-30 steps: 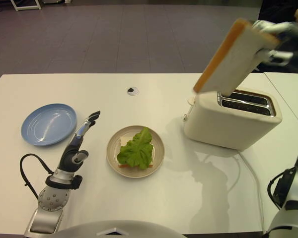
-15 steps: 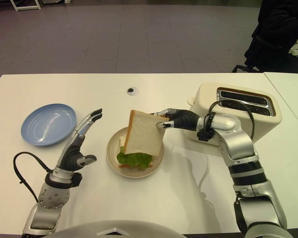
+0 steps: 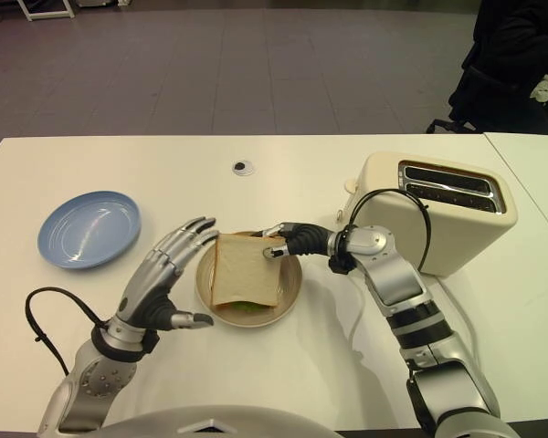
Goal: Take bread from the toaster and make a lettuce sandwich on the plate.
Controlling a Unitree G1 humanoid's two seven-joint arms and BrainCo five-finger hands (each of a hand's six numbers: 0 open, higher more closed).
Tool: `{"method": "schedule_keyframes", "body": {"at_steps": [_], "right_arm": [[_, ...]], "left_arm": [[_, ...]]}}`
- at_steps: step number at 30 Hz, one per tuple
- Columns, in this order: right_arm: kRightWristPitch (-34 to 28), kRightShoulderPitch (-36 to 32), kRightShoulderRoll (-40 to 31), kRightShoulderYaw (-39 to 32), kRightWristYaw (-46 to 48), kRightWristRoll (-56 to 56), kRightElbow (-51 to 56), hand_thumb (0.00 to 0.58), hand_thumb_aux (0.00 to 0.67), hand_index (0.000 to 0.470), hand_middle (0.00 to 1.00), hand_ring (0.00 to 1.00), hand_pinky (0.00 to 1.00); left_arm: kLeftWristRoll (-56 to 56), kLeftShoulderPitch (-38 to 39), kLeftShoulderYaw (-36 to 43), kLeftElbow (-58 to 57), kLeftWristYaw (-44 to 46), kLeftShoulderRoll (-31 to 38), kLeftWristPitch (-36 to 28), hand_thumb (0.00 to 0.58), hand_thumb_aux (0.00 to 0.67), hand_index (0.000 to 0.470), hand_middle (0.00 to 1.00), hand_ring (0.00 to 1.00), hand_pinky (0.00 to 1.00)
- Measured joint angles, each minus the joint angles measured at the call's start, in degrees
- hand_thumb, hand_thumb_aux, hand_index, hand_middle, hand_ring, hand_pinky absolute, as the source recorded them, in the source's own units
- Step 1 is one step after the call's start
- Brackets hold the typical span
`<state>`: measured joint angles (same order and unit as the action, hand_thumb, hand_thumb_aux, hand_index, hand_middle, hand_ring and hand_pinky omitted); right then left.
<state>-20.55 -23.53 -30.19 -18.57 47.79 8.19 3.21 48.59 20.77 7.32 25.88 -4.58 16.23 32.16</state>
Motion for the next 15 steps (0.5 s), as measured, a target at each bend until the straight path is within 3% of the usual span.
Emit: {"method": "schedule_keyframes", "body": {"at_steps": [8, 14, 15], "right_arm": [[3.3, -1.0, 1.3, 0.1, -0.3, -1.8, 4.1, 0.58, 0.67, 0.47, 0.0, 0.0, 0.0], [3.2, -0.5, 1.8, 0.0, -0.7, -3.5, 3.1, 0.58, 0.67, 0.47, 0.0, 0.0, 0.0], [3.0, -0.3, 1.9, 0.0, -0.8, -3.7, 2.9, 0.578, 0.628, 0.441, 0.0, 0.0, 0.0]], "left_arm": [[20.9, -2.1, 7.6, -3.8, -1.2, 5.1, -2.6, 0.0, 0.0, 0.0, 0.0, 0.0, 0.0], [21.7, -7.6, 11.0, -12.5, -1.8, 7.6, -4.4, 0.0, 0.0, 0.0, 0.0, 0.0, 0.0], [20.6, -8.0, 11.4, -13.4, -2.0, 7.7, -4.5, 0.0, 0.0, 0.0, 0.0, 0.0, 0.0]]}}
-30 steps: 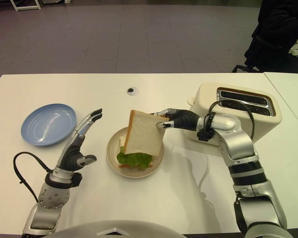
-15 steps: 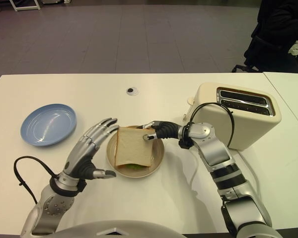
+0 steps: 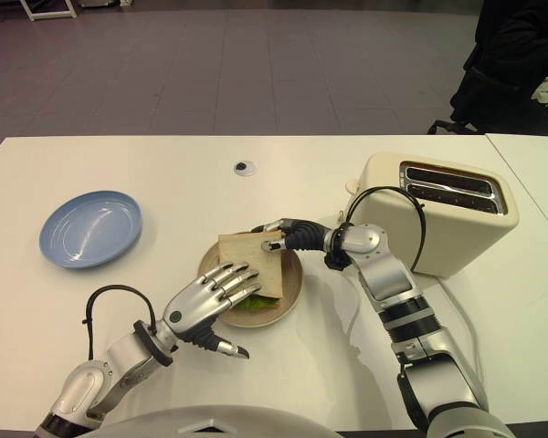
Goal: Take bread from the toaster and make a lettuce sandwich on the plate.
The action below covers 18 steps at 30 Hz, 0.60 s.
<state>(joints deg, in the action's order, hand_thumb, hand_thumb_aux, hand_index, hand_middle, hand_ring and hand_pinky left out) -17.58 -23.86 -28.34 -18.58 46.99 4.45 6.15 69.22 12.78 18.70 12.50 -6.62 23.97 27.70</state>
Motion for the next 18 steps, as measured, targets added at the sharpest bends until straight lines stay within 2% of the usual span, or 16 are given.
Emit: {"method": "schedule_keyframes", "body": {"at_steps": [1, 2, 3, 4, 7, 10, 13, 18], "right_arm": [[-0.2, 0.5, 0.0, 0.0, -0.1, 0.0, -0.3, 0.562, 0.552, 0.387, 0.0, 0.0, 0.0], [-0.3, 0.8, 0.1, 0.0, -0.2, -0.2, -0.6, 0.41, 0.307, 0.216, 0.0, 0.0, 0.0], [-0.3, 1.1, 0.1, 0.2, -0.4, -0.6, -1.1, 0.071, 0.042, 0.029, 0.0, 0.0, 0.0], [0.0, 1.4, 0.3, 0.4, -1.0, -0.8, -1.3, 0.0, 0.0, 0.0, 0.0, 0.0, 0.0], [3.9, 1.6, 3.4, 2.4, -7.7, -3.1, -0.2, 0.0, 0.0, 0.0, 0.0, 0.0, 0.0], [9.6, -1.0, 6.0, 8.6, -14.7, -2.9, -2.0, 0.0, 0.0, 0.0, 0.0, 0.0, 0.0], [12.1, -1.9, 7.4, 10.1, -16.1, -2.2, -4.9, 0.0, 0.0, 0.0, 0.0, 0.0, 0.0], [13.4, 0.9, 8.2, 10.3, -15.7, -0.8, -10.2, 0.0, 0.0, 0.0, 0.0, 0.0, 0.0]], "left_arm": [[-1.2, -0.2, 0.5, -0.7, 0.0, 0.3, 0.0, 0.0, 0.0, 0.0, 0.0, 0.0, 0.0], [-2.7, -0.3, 0.8, -1.3, 0.0, 0.7, 0.0, 0.0, 0.0, 0.0, 0.0, 0.0, 0.0], [-4.1, -0.3, 1.1, -1.7, 0.0, 0.9, 0.1, 0.0, 0.0, 0.0, 0.0, 0.0, 0.0], [-5.3, -0.3, 1.4, -2.2, 0.2, 1.1, -0.1, 0.0, 0.0, 0.0, 0.0, 0.0, 0.0], [-7.8, -1.2, 2.4, -2.6, 1.0, 1.9, -0.5, 0.0, 0.0, 0.0, 0.0, 0.0, 0.0], [-9.8, -1.7, 3.7, -3.2, 3.2, 3.1, -0.9, 0.0, 0.0, 0.0, 0.0, 0.0, 0.0], [-11.1, -1.8, 4.4, -3.2, 3.3, 3.8, -1.4, 0.0, 0.0, 0.0, 0.0, 0.0, 0.0], [-12.0, -2.5, 5.3, -3.4, 3.3, 4.7, -1.9, 0.0, 0.0, 0.0, 0.0, 0.0, 0.0]]}}
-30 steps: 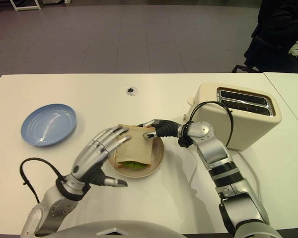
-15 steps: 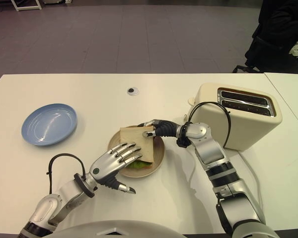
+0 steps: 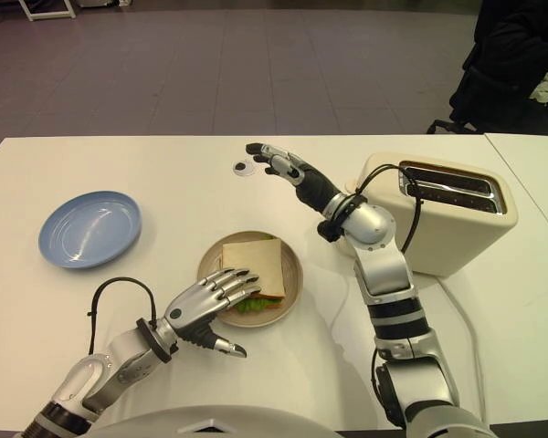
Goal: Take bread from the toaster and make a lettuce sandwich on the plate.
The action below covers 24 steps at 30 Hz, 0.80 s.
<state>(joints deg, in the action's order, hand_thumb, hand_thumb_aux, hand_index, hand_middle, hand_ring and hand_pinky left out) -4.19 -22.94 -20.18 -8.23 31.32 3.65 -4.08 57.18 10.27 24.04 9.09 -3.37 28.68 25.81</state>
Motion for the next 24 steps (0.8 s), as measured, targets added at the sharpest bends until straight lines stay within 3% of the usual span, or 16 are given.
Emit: {"method": "schedule_keyframes", "body": {"at_steps": [5, 7, 10, 12, 13, 14, 15, 16, 17, 20, 24], "right_arm": [[5.9, 5.4, -3.4, 1.4, 4.5, 1.9, -6.8, 0.0, 0.0, 0.0, 0.0, 0.0, 0.0], [9.6, 8.0, -6.4, 3.3, 6.5, 2.0, -8.8, 0.0, 0.0, 0.0, 0.0, 0.0, 0.0], [15.4, 12.4, -11.4, 7.2, 9.6, 2.4, -11.5, 0.0, 0.0, 0.0, 0.0, 0.0, 0.0], [18.1, 14.5, -14.3, 10.5, 11.1, 3.3, -12.8, 0.0, 0.0, 0.0, 0.83, 0.83, 0.83], [20.3, 16.9, -16.6, 12.2, 13.1, 4.1, -13.9, 0.251, 0.166, 0.116, 1.0, 1.0, 1.0], [21.8, 19.5, -18.9, 13.2, 15.2, 4.9, -15.1, 0.468, 0.376, 0.264, 1.0, 1.0, 1.0], [22.9, 22.6, -21.0, 13.7, 17.7, 6.1, -16.7, 0.494, 0.413, 0.289, 1.0, 1.0, 1.0], [23.7, 25.6, -22.8, 13.8, 20.3, 7.3, -18.3, 0.58, 0.67, 0.47, 1.0, 1.0, 1.0], [24.4, 28.3, -24.3, 13.7, 22.5, 8.2, -19.7, 0.58, 0.67, 0.47, 1.0, 1.0, 1.0], [26.0, 32.8, -27.3, 11.8, 25.6, 6.5, -21.3, 0.58, 0.67, 0.47, 1.0, 1.0, 1.0], [30.6, 34.1, -23.8, 0.4, 21.2, -13.7, -15.3, 0.58, 0.67, 0.47, 1.0, 1.0, 1.0]], "left_arm": [[-3.3, -1.0, -0.9, -0.1, -1.3, 0.2, 0.8, 0.0, 0.0, 0.0, 0.0, 0.0, 0.0], [-10.8, 0.1, -4.1, 2.8, -1.8, -0.4, 1.9, 0.0, 0.0, 0.0, 0.0, 0.0, 0.0], [-32.3, -0.4, -12.2, 16.2, -1.1, -1.5, 3.2, 0.0, 0.0, 0.0, 0.0, 0.0, 0.0], [-42.9, -0.1, -16.0, 22.3, 1.9, -0.1, 2.4, 0.0, 0.0, 0.0, 0.0, 0.0, 0.0], [-48.1, 1.3, -18.6, 25.5, 4.5, 1.8, 1.8, 0.0, 0.0, 0.0, 0.0, 0.0, 0.0], [-50.6, 3.1, -20.9, 27.1, 6.7, 3.8, 1.7, 0.0, 0.0, 0.0, 0.0, 0.0, 0.0], [-51.7, 5.9, -22.6, 27.4, 9.3, 5.9, 1.8, 0.0, 0.0, 0.0, 0.0, 0.0, 0.0], [-51.7, 9.1, -23.9, 27.2, 11.6, 7.4, 2.4, 0.576, 0.612, 0.429, 1.0, 1.0, 1.0], [-52.2, 12.2, -25.0, 26.7, 13.8, 8.7, 3.1, 0.58, 0.67, 0.47, 1.0, 1.0, 1.0], [-47.9, 17.5, -25.7, 23.4, 18.5, 11.6, 5.8, 0.58, 0.67, 0.47, 1.0, 1.0, 1.0], [-33.1, 19.1, -17.2, 15.4, 25.3, 13.4, 5.8, 0.58, 0.67, 0.47, 1.0, 1.0, 1.0]]}}
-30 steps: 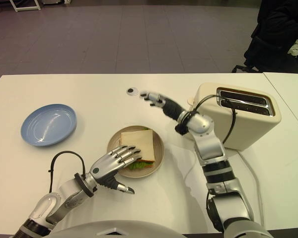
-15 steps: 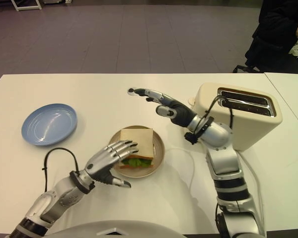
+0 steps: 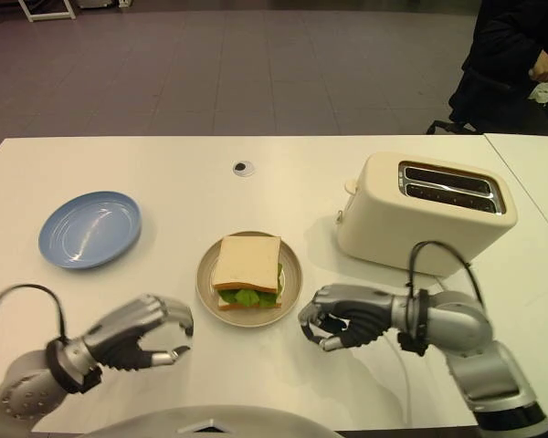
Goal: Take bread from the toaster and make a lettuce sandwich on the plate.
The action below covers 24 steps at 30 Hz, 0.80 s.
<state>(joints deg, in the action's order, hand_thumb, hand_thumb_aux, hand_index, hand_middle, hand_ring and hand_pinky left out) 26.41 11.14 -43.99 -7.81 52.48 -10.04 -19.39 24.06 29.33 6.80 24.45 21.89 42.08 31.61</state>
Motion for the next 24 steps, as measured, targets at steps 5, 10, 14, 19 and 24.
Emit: {"method": "schedule_keyframes", "body": {"at_steps": [5, 10, 14, 19, 24], "right_arm": [[4.9, -2.5, 6.3, -8.8, -11.6, -16.9, 8.9, 0.58, 0.67, 0.47, 1.0, 1.0, 1.0], [7.6, -9.0, 8.2, -10.6, -21.8, -20.3, 19.6, 0.58, 0.67, 0.47, 1.0, 1.0, 1.0], [6.0, -16.2, 13.3, -12.8, -29.8, -23.4, 28.3, 0.58, 0.67, 0.47, 1.0, 1.0, 1.0], [5.3, -29.5, 19.9, -14.6, -40.5, -26.0, 46.1, 0.58, 0.67, 0.47, 1.0, 1.0, 1.0], [9.4, -40.1, 24.7, -16.7, -47.8, -26.5, 62.6, 0.58, 0.662, 0.464, 1.0, 1.0, 1.0]], "left_arm": [[16.7, -9.0, 9.5, -7.6, -3.7, -5.8, 0.2, 0.58, 0.67, 0.47, 1.0, 1.0, 1.0], [22.5, -13.6, 11.8, -13.0, -12.0, -8.4, 1.1, 0.58, 0.67, 0.47, 1.0, 1.0, 1.0], [28.3, -24.6, 13.1, -24.5, -23.1, -11.3, 1.0, 0.58, 0.67, 0.47, 1.0, 1.0, 1.0], [33.1, -41.5, 15.9, -45.1, -36.8, -14.3, 0.5, 0.58, 0.67, 0.47, 1.0, 1.0, 1.0], [33.3, -52.6, 19.4, -63.2, -47.9, -15.2, 2.4, 0.58, 0.67, 0.47, 1.0, 1.0, 1.0]]}}
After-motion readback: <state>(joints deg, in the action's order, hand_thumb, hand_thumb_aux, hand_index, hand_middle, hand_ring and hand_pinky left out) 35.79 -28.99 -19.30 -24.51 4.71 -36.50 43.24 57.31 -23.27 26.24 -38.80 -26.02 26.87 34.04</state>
